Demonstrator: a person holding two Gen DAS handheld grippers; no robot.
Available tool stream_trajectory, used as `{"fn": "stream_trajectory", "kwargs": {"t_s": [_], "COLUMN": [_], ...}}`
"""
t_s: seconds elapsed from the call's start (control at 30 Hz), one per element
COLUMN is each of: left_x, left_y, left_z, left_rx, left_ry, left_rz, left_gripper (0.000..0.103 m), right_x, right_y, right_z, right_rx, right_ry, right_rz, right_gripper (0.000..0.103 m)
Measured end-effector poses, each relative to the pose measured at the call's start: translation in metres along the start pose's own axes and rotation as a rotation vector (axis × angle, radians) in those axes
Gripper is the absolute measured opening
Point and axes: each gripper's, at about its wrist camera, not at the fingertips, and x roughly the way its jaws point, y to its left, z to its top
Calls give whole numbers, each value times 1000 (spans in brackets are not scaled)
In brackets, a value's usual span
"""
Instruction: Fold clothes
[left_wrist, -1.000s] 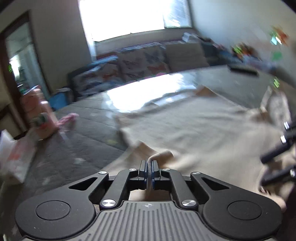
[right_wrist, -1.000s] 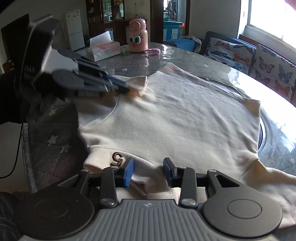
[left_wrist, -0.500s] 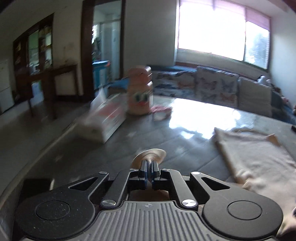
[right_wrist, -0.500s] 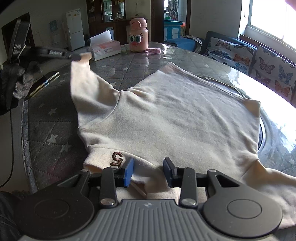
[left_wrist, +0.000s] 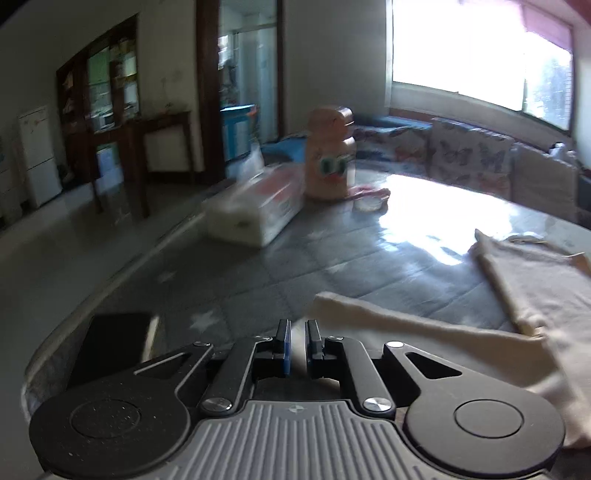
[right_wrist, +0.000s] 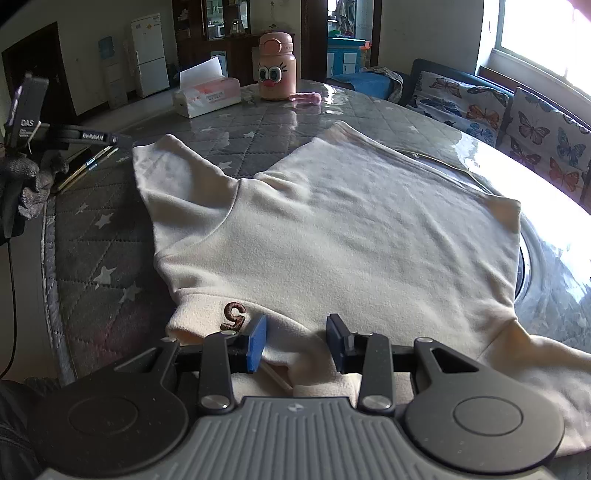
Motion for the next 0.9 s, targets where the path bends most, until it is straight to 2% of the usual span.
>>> {"fn": "stream_trajectory", "kwargs": {"t_s": [0.3, 0.5, 0.63, 0.8, 0.9], "left_x": [2, 3, 12, 26, 26], "left_y": [-63, -121, -143, -148, -143], "left_z": [7, 8, 5, -2, -3], "left_rx": [112, 202, 241, 246, 246], "left_ry": [21, 25, 41, 85, 92], "left_rz": [-199, -371, -412, -383, -378], "left_gripper": [9, 9, 8, 8, 8], "right_x": [-6, -12, -18, -17, -24], "right_y": [-9, -12, -18, -23, -26], "right_z": [-4, -8, -8, -18, -23], "right_rx": [52, 75, 105, 131, 140], "right_ry": [-12, -24, -49, -25, -37], "right_rz": [-10, 7, -1, 2, 11], "right_gripper": [37, 37, 37, 37, 41]}}
